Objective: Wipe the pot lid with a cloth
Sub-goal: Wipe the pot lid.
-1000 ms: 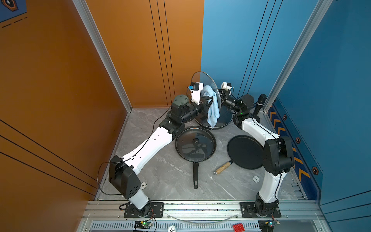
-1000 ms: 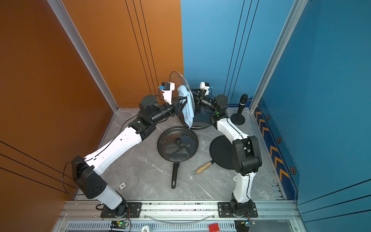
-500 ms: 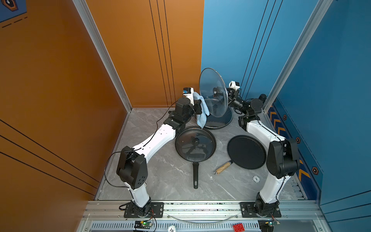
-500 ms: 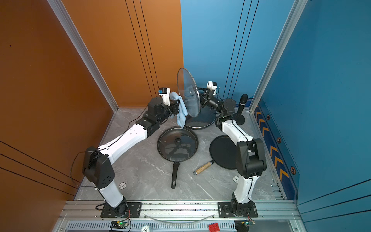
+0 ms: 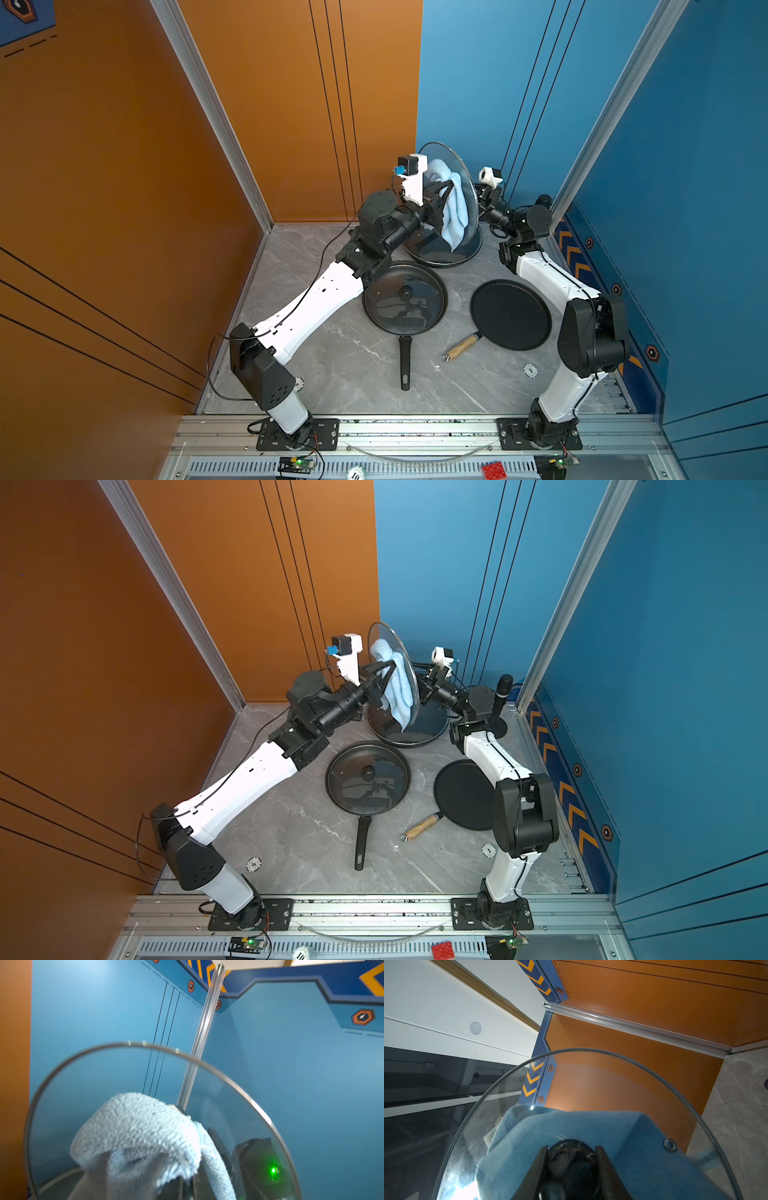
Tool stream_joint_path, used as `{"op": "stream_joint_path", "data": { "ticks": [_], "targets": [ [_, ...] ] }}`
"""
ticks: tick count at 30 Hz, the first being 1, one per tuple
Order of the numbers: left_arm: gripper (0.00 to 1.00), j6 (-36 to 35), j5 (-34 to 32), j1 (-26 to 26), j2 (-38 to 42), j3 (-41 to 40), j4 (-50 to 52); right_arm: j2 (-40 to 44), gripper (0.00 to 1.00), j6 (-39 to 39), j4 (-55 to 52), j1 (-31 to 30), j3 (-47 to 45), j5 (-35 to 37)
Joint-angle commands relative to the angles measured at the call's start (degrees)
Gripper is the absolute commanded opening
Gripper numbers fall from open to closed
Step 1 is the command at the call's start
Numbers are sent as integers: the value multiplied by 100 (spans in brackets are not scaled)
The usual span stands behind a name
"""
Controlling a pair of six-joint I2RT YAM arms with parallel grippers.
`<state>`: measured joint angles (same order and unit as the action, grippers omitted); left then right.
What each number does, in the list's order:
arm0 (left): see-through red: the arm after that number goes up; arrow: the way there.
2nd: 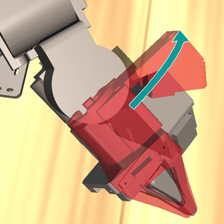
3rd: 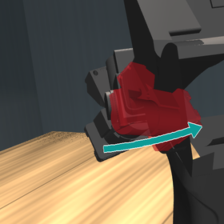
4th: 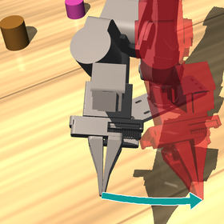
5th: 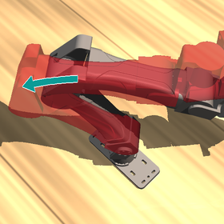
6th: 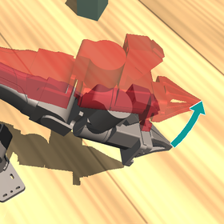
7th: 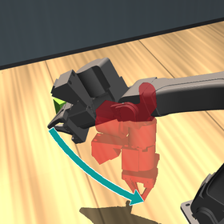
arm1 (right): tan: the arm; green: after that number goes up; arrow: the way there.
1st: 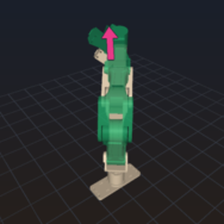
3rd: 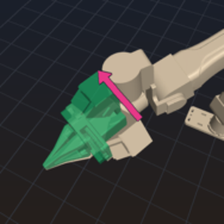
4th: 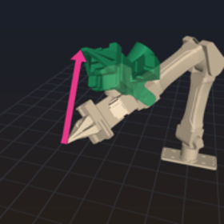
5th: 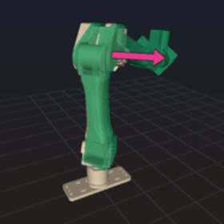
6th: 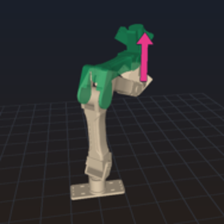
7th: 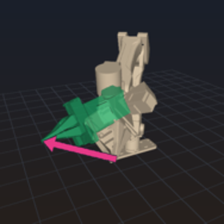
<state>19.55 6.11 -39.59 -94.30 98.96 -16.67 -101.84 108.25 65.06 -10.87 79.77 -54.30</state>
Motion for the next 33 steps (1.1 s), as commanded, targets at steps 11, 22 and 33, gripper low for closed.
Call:
{"op": "stream_joint_path", "data": {
  "ticks": [11,22,33],
  "targets": [
    [0,575,-812,848,-560,-584,-151,802,6,-371,101,-58,-369,16],
    [0,-104,-1428,688,-236,-562,776,456,5,-916,-693,173,-2,-79],
    [0,-769,91,-218,18,405,561,-188,5,-897,-996,305,739,-243]
  ]
}}
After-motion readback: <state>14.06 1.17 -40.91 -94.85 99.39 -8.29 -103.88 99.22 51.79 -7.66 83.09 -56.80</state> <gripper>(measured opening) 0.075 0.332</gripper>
